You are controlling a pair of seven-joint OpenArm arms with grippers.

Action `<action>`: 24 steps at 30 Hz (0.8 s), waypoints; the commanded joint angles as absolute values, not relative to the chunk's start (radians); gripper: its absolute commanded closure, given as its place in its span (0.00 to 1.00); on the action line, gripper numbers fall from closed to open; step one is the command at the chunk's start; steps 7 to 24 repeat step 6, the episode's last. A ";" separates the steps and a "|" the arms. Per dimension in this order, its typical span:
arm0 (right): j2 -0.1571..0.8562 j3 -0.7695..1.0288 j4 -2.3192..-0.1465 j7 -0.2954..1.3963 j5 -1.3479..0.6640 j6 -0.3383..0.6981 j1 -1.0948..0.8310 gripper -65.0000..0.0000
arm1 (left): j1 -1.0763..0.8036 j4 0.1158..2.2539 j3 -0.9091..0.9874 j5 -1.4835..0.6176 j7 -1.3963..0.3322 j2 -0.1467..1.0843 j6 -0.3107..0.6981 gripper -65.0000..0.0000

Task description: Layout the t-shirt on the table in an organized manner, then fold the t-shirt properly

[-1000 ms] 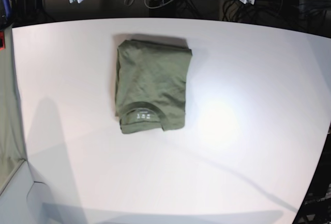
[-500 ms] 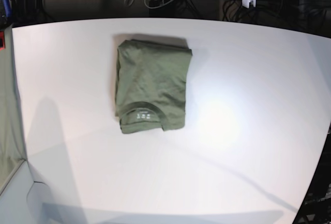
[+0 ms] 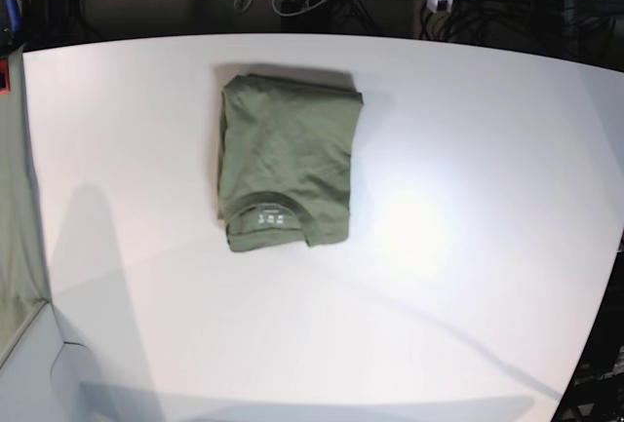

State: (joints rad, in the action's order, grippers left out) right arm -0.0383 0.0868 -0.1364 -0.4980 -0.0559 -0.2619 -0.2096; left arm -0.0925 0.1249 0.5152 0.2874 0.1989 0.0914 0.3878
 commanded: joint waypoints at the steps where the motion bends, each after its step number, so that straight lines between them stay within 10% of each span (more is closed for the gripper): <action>1: -0.025 0.090 -0.136 -0.513 -0.058 -0.277 -0.219 1.00 | -0.084 0.127 0.516 0.285 0.206 0.094 0.384 1.00; 24: -0.024 0.085 -0.136 -0.507 -0.056 -0.277 -0.211 1.00 | -0.079 0.127 0.510 0.286 0.208 0.096 0.278 1.00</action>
